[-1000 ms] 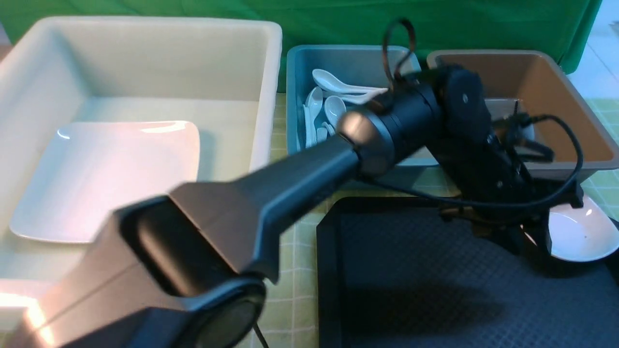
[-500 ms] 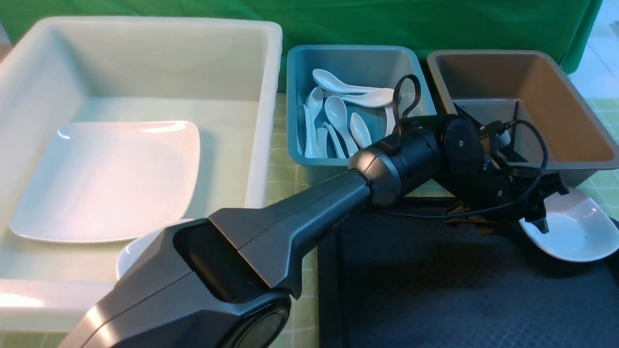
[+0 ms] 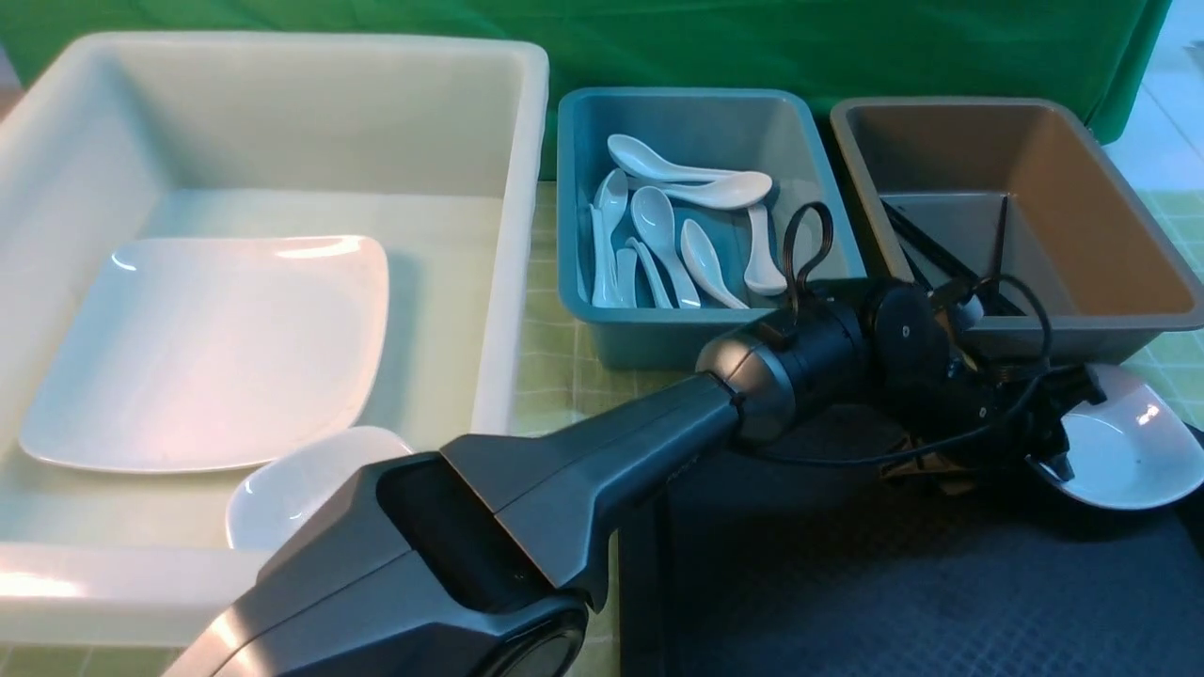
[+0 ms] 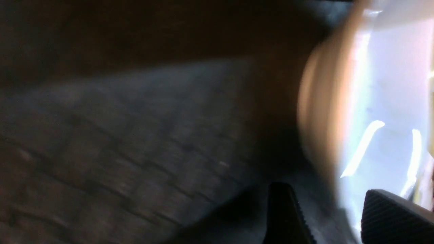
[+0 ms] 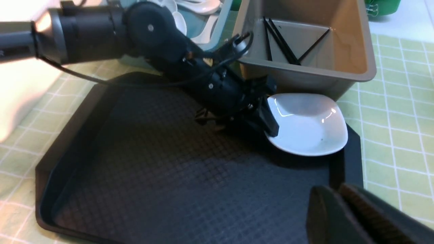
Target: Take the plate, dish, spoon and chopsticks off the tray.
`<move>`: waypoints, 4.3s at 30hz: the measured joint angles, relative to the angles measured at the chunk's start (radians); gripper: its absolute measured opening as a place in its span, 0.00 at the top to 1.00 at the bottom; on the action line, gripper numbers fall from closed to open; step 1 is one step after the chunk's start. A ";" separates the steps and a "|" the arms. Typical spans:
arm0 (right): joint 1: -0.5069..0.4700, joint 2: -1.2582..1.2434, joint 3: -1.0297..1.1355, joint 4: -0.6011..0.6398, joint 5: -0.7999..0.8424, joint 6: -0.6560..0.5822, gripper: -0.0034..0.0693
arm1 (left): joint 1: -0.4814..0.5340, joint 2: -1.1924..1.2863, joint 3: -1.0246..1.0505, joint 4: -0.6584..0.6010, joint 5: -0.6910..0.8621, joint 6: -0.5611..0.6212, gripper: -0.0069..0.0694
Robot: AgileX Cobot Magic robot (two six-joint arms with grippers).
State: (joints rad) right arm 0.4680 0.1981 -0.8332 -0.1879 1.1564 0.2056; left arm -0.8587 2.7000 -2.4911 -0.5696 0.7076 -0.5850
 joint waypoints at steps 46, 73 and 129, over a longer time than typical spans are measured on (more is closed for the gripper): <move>0.000 0.000 0.000 0.000 -0.002 -0.009 0.81 | 0.444 -0.767 0.154 0.345 0.504 0.421 0.90; 0.000 0.000 0.000 -0.002 -0.066 -0.009 0.79 | 0.871 -1.172 1.333 0.322 0.318 0.566 0.90; 0.000 0.093 0.016 -0.003 -0.164 -0.092 0.94 | 0.871 -1.471 1.313 0.376 0.332 0.614 0.92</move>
State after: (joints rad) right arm 0.4680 0.2908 -0.8173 -0.1907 0.9923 0.1141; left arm 0.0119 1.2290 -1.1784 -0.1940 1.0398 0.0294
